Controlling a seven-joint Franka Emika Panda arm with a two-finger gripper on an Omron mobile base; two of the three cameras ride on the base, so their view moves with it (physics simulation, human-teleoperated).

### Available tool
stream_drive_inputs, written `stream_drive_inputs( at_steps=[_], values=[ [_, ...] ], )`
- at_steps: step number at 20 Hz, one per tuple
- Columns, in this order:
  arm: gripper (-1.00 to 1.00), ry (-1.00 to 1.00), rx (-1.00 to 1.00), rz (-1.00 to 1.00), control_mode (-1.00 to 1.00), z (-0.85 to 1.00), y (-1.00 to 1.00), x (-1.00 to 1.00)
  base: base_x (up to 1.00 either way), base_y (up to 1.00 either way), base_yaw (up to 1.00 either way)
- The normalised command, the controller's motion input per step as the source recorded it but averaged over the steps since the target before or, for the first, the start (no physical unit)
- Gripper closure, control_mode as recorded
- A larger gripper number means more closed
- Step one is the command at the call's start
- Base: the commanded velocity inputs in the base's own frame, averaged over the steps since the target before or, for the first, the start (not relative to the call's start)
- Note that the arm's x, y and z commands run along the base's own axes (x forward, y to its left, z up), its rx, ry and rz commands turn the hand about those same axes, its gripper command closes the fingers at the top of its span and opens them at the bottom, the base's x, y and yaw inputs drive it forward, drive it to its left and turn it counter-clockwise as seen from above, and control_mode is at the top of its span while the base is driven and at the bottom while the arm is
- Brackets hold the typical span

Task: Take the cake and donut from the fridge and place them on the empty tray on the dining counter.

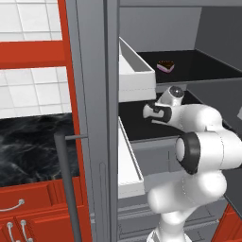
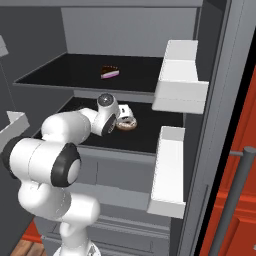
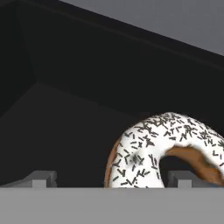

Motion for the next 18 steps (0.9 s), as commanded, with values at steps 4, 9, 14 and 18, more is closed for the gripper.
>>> stream_drive_inputs(
  at_steps=[4, 9, 14, 18],
  values=[
    [-1.0, 0.03, 0.0, 0.0, -1.0, -0.75, 0.0, -0.96, 0.0, 0.0, 0.0],
    [-1.0, 0.14, 0.0, 0.0, -1.0, -0.7, 0.0, -0.24, 0.0, 0.0, 0.0],
    [1.0, 0.13, 0.0, 0.0, -1.0, -0.55, 0.04, 0.02, 0.0, 0.0, 0.0],
    [1.0, -0.07, 0.0, 0.0, -1.0, -0.13, 0.0, 0.01, 0.0, 0.0, 0.0]
  ],
)
